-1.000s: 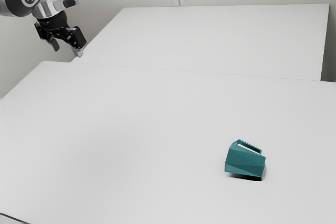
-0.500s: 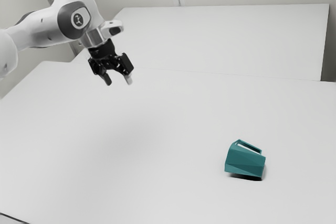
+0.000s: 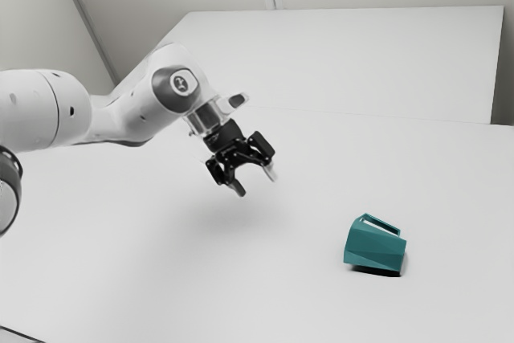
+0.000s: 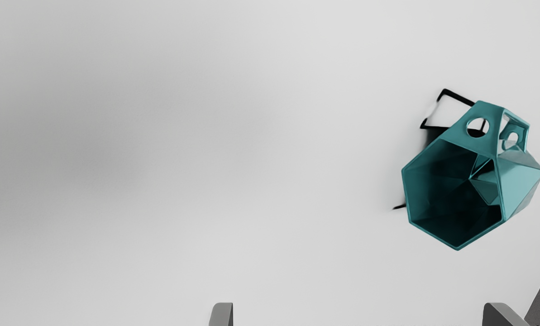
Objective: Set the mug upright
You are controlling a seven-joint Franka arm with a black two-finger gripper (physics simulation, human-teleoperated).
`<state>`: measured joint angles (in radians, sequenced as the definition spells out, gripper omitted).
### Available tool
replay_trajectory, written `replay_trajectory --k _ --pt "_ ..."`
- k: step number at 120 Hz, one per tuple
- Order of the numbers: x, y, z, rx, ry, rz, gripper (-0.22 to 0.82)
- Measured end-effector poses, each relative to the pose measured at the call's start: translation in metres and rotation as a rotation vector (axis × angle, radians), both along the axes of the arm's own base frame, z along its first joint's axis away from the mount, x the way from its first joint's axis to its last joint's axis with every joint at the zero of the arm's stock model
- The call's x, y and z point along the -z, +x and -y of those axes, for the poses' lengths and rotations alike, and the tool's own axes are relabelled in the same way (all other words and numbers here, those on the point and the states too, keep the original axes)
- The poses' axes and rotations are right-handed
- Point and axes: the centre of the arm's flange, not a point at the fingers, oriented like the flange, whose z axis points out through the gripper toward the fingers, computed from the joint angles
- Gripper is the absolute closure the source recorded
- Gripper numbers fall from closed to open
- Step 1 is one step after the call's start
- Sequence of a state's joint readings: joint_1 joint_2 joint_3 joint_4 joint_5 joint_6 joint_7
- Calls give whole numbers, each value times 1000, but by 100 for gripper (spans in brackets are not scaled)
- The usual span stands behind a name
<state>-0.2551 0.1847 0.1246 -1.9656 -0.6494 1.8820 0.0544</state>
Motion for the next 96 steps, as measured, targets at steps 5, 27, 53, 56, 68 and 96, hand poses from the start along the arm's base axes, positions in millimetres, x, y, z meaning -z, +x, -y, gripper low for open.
replay_trajectory --k 5,27,53,56,68,96 --pt "5 0 9 -7 -7 -7 0" --pt "28 0 46 -56 -42 -45 0" --pt "42 -4 81 -114 -89 -83 0" --pt "44 -4 85 -121 -94 -86 0" --pt "53 -6 99 -153 -119 -110 0" --pt "74 -8 125 -240 -183 -168 0"
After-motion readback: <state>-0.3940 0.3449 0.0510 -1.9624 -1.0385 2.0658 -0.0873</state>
